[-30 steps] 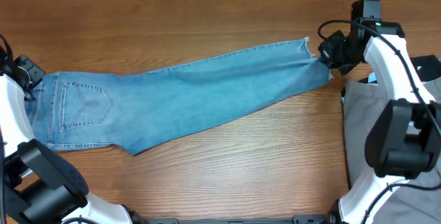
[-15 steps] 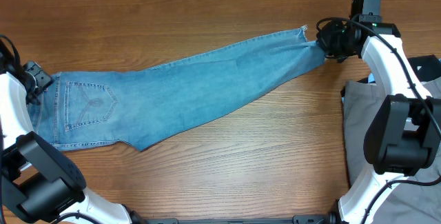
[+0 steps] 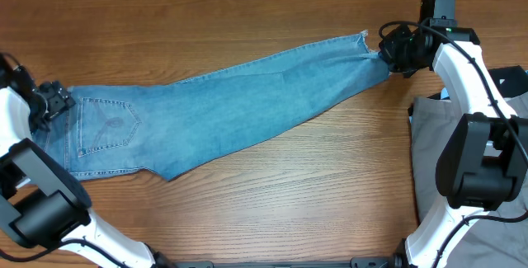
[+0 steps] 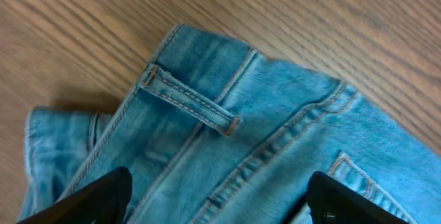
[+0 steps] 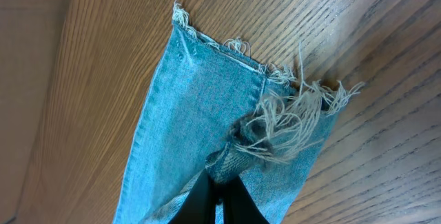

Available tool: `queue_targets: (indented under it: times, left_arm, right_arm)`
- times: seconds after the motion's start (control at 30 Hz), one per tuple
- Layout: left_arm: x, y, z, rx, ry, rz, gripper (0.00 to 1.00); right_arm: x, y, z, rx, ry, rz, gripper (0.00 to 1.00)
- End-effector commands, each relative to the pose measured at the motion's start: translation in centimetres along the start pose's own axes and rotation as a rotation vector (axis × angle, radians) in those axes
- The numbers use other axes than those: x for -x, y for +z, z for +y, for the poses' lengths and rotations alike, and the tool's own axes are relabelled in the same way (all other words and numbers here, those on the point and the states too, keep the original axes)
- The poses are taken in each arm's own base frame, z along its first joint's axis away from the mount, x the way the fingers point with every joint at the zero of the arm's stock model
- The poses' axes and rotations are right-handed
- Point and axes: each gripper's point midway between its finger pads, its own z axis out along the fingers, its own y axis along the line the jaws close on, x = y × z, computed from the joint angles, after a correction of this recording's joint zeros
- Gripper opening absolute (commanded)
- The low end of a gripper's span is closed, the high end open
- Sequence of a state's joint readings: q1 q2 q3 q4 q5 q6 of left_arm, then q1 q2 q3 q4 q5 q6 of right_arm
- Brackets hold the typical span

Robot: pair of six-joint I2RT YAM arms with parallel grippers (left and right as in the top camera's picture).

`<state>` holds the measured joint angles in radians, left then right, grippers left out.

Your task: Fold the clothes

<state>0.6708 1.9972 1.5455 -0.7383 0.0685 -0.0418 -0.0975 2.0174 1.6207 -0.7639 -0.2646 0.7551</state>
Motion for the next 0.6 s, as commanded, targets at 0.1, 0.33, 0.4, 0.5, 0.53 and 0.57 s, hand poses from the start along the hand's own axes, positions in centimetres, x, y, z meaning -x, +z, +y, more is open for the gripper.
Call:
queue_targets:
  times: [0.1,0.33,0.4,0.5,0.53,0.57]
  left_arm:
    - [2.3,-1.6,-0.3,-0.270,0.070,-0.099,0.90]
    - [2.3,-1.0,1.5,-0.302,0.130,-0.123,0.99]
    - [2.1,-0.4,0.8,-0.352,0.156,-0.120,0.98]
    - [1.9,1.2,0.1,-0.393,0.165,-0.112,0.95]
    - [1.9,1.8,0.1,-0.394,0.160,-0.111,0.93]
    - [1.8,2.5,0.2,-0.395,0.147,-0.107,0.94]
  right_arm:
    - [0.1,0.1,-0.2,-0.004,0.001,0.001,0.04]
    - [-0.1,0.1,-0.4,-0.011,0.003,0.007,0.04]
    - [-0.1,0.1,-0.4,-0.012,0.004,0.008,0.04]
    - [-0.1,0.1,-0.4,-0.014,0.004,0.010,0.04]
    - [-0.2,0.1,-0.5,-0.016,0.005,0.012,0.04]
    - [-0.2,0.1,-0.5,-0.019,0.006,0.014,0.04]
